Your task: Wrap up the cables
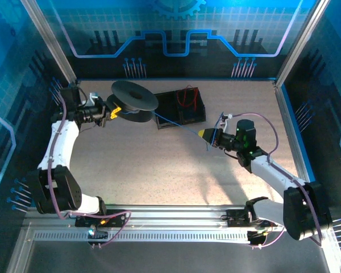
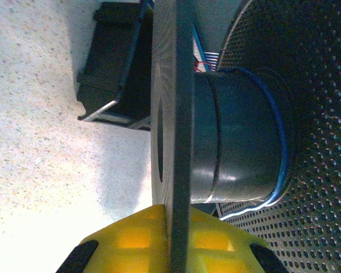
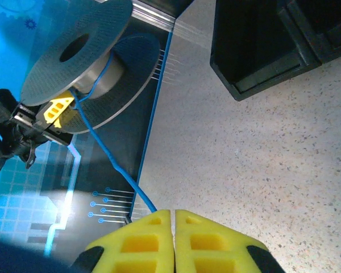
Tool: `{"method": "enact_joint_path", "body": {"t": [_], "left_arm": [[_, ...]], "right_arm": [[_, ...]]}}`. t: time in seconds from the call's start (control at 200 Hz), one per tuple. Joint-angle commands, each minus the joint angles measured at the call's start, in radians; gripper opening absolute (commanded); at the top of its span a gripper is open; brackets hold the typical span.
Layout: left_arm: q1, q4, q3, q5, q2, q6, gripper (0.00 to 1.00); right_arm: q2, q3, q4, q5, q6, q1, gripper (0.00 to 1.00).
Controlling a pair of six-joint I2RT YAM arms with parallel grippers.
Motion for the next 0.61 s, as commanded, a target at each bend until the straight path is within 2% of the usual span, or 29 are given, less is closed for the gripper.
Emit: {"method": "enact_joint_path", "body": {"t": [0.0, 0.235, 0.34, 0.6], "left_arm": [[0.042, 0.175, 0.019, 0.023, -0.067, -0.05, 0.0], [0.022, 0.148, 0.027, 0.143, -0.096, -0.02, 0.0], [0.0, 0.084, 0.056, 0.174, -0.099, 0.05, 0.0], [-0.022, 0.046, 0.09, 0.192, -0.089, 0.09, 0.0]], "right_arm": [[0.035, -0.038, -0.107, -0.006, -0.034, -0.08, 0.0], [0.054, -0.037, -0.128, -0.056, -0.078, -0.229, 0.0], [0.063, -0.026, -0.152, -0.077, -0.103, -0.285, 0.0], [0.067, -0.013, -0.16, -0.095, -0.107, -0.313, 0.0]]}}
